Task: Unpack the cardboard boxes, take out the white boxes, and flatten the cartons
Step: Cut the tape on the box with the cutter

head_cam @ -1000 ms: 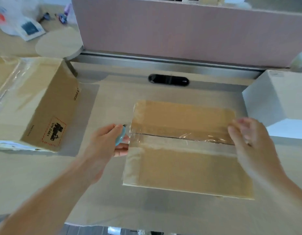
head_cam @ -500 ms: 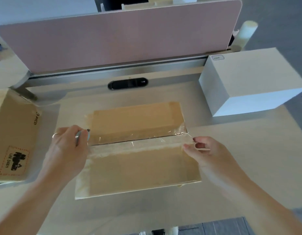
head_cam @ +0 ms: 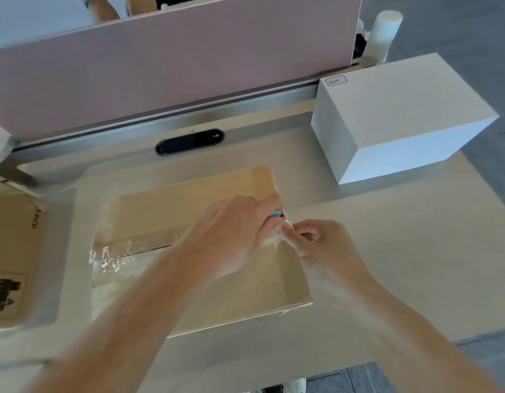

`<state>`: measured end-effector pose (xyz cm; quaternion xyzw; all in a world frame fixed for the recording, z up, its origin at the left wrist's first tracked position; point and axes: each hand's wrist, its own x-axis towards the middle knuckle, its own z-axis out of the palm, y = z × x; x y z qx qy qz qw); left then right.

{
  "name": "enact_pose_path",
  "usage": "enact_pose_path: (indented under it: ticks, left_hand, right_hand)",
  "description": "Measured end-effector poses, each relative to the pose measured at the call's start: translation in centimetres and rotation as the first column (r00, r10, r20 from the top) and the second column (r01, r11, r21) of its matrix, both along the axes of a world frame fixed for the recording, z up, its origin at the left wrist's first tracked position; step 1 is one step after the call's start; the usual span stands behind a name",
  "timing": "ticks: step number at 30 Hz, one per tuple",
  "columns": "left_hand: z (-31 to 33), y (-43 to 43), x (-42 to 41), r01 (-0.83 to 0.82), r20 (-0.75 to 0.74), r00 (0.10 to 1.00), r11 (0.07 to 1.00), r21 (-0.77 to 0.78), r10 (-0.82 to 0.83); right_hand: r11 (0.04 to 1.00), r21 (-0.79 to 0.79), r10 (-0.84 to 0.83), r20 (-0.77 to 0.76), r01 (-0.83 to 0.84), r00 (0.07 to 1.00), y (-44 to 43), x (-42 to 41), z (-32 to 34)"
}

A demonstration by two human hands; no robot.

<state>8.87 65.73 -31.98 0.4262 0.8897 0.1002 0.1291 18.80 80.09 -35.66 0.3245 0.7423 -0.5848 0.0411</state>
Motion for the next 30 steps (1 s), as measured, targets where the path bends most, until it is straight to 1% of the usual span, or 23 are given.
enact_pose_path:
  ticks: [3, 4, 6, 9, 13, 17, 21, 24, 28, 30]
  left_hand:
    - [-0.3, 0.2, -0.2, 0.072, -0.105, 0.991, 0.993, -0.089, -0.082]
    - [-0.3, 0.3, -0.2, 0.081, -0.12, 0.988, 0.991, -0.111, -0.094]
    - [-0.3, 0.6, -0.4, 0.08, -0.119, 0.988, 0.985, -0.152, -0.098]
    - [-0.1, 1.0, -0.4, 0.114, -0.117, 0.984, 0.979, -0.172, -0.135]
    - [0.2, 0.0, -0.5, 0.105, -0.077, 0.99, 0.984, -0.143, -0.117]
    - [-0.1, -0.7, -0.8, 0.103, -0.073, 0.991, 0.985, -0.135, -0.114]
    - [-0.3, -0.3, -0.9, 0.142, -0.105, 0.981, 0.974, -0.179, -0.162]
    - [-0.4, -0.1, -0.9, 0.154, -0.133, 0.975, 0.972, -0.175, -0.179]
    - [-0.2, 0.0, -0.6, 0.142, -0.071, 0.986, 0.979, -0.147, -0.154]
    - [-0.2, 0.0, -0.6, 0.145, -0.072, 0.985, 0.978, -0.152, -0.157]
  right_hand:
    - [1.0, 0.001, -0.022, 0.003, 0.022, 1.0, 0.1, -0.1, -0.4]
    - [1.0, -0.008, -0.031, 0.005, 0.031, 1.0, 0.2, -0.1, -0.5]
    - [0.999, -0.018, -0.039, 0.003, 0.039, 0.999, 0.1, 0.0, -0.7]
    - [0.999, -0.003, -0.049, -0.014, 0.049, 0.999, 0.1, 0.1, -1.1]
    - [0.998, -0.027, -0.064, -0.024, 0.063, 0.998, 0.1, 0.2, -1.2]
    - [0.998, -0.024, -0.053, -0.021, 0.053, 0.998, 0.1, 0.2, -1.2]
    - [0.998, -0.019, -0.057, -0.027, 0.056, 0.998, 0.1, 0.1, -1.2]
    - [0.998, 0.002, -0.057, -0.033, 0.057, 0.998, 0.0, 0.2, -1.3]
    - [0.998, 0.01, -0.058, -0.033, 0.058, 0.998, 0.0, 0.2, -1.6]
    - [0.998, 0.012, -0.064, -0.034, 0.064, 0.997, 0.0, 0.2, -1.7]
